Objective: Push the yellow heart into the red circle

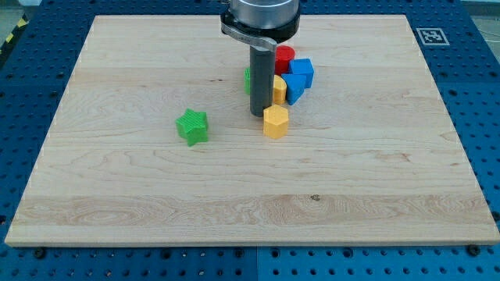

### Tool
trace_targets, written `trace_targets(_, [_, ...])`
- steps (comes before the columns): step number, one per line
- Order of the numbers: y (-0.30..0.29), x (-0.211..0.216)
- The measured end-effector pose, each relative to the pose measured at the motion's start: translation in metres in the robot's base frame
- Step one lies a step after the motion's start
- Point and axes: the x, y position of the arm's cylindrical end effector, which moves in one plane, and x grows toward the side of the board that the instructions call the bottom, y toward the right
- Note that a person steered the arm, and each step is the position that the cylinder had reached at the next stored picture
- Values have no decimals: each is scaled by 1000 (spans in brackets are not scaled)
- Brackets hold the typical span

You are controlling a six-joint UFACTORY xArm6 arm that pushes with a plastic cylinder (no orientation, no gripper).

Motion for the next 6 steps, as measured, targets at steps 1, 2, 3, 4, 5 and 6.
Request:
trace_targets(1, [0, -12])
trace_targets(2, [4, -26])
trace_targets(3, [13, -34])
trace_targets(4, [14, -38])
trace_targets(5, [17, -67])
trace_targets(6, [17, -94])
